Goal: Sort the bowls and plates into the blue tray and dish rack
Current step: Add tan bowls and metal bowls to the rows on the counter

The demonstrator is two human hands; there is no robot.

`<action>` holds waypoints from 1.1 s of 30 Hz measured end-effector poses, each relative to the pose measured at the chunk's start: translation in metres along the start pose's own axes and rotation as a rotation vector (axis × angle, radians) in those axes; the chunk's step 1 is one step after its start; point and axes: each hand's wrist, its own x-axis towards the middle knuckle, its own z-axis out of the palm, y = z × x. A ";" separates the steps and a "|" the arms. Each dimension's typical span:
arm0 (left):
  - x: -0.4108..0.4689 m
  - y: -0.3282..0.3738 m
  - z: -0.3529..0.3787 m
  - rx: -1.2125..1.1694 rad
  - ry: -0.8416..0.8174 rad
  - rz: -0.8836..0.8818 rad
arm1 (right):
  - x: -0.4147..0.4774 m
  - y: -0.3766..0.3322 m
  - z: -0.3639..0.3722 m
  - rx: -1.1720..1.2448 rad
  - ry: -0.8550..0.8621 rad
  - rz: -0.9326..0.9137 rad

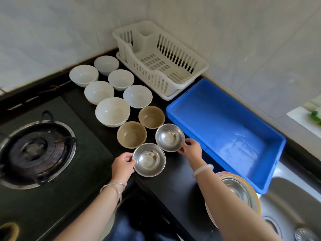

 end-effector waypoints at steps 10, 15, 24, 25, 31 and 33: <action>0.005 -0.006 -0.004 0.031 0.031 0.015 | 0.001 0.002 0.004 0.007 -0.011 0.009; 0.006 -0.005 -0.007 0.019 0.046 0.032 | -0.003 0.002 0.003 0.009 -0.032 0.044; -0.009 0.008 -0.012 0.295 0.035 0.183 | -0.023 0.001 -0.012 -0.209 -0.051 -0.084; -0.012 0.011 -0.012 0.323 0.036 0.208 | -0.027 0.001 -0.016 -0.252 -0.038 -0.127; -0.033 0.030 0.009 0.405 -0.040 0.404 | -0.058 0.011 -0.062 -0.481 0.122 -0.310; -0.041 0.034 0.026 0.413 -0.106 0.445 | -0.071 0.021 -0.085 -0.503 0.240 -0.315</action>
